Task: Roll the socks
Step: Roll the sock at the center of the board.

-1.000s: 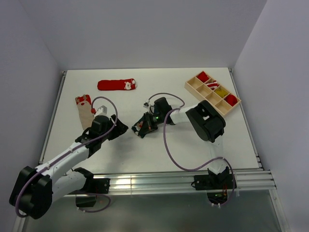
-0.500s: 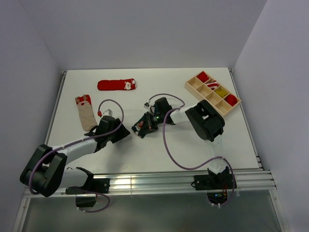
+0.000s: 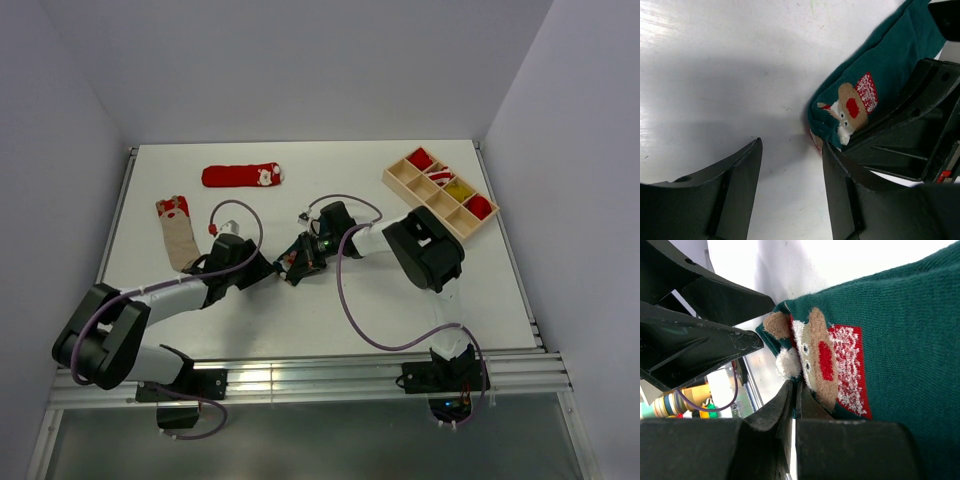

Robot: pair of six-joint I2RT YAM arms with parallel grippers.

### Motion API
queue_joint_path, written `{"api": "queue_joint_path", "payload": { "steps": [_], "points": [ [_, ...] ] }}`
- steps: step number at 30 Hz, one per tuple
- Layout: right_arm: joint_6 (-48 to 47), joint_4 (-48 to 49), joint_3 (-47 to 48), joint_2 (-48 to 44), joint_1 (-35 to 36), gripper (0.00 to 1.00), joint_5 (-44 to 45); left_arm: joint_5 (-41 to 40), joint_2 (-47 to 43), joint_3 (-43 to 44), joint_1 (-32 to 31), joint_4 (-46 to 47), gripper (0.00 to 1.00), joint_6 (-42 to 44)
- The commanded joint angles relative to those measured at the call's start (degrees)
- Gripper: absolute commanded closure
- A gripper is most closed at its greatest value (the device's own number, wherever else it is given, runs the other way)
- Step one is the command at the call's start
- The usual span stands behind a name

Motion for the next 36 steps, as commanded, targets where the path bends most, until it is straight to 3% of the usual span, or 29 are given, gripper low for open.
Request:
{"api": "queue_joint_path", "payload": {
  "steps": [1, 16, 23, 36],
  "points": [
    [0.4, 1.0, 0.9, 1.3, -0.3, 1.00, -0.1, 0.7, 1.2, 1.3, -0.4, 0.7, 0.44, 0.0],
    [0.8, 0.7, 1.4, 1.6, -0.4, 1.00, -0.7, 0.7, 5.1, 3.1, -0.4, 1.8, 0.57, -0.1],
    [0.4, -0.5, 1.9, 1.9, -0.3, 1.00, -0.8, -1.0, 6.8, 4.8, -0.5, 1.8, 0.69, -0.2],
    [0.7, -0.7, 2.4, 2.4, -0.3, 1.00, -0.5, 1.7, 3.8, 4.9, -0.5, 4.0, 0.69, -0.9]
  ]
}}
